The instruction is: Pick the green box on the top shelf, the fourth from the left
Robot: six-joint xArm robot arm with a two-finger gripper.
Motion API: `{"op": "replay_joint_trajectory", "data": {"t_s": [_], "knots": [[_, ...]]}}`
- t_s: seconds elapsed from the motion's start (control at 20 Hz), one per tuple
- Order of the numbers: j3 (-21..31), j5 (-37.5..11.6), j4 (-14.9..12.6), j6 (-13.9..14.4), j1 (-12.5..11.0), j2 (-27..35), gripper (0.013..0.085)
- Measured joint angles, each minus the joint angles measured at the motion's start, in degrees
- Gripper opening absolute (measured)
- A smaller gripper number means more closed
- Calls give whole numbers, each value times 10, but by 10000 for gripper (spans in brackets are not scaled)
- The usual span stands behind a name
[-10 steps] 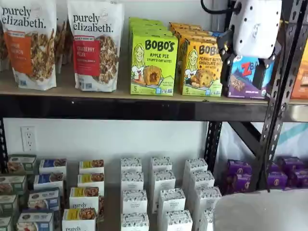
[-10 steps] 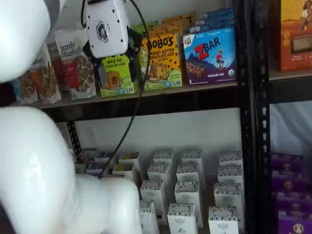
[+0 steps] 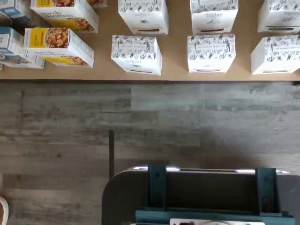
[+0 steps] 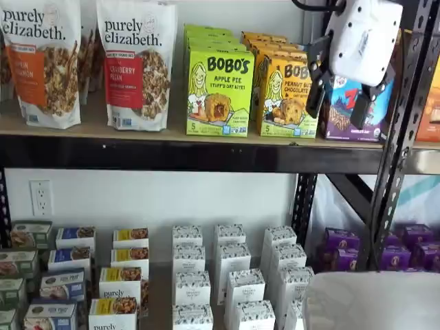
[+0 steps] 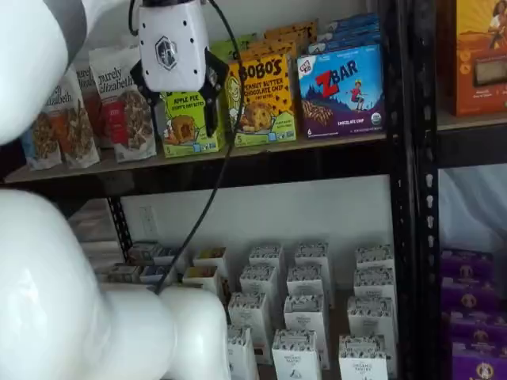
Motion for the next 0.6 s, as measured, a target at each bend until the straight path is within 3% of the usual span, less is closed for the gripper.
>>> {"op": "replay_joint_trajectory", "data": {"t_s": [0.1,0.45,0.6], "knots": [[3,-7,0,6,7,-2,850],[16,-53,-21,61,74,-4,850],[16,-67,-28,75,92,2,850]]}}
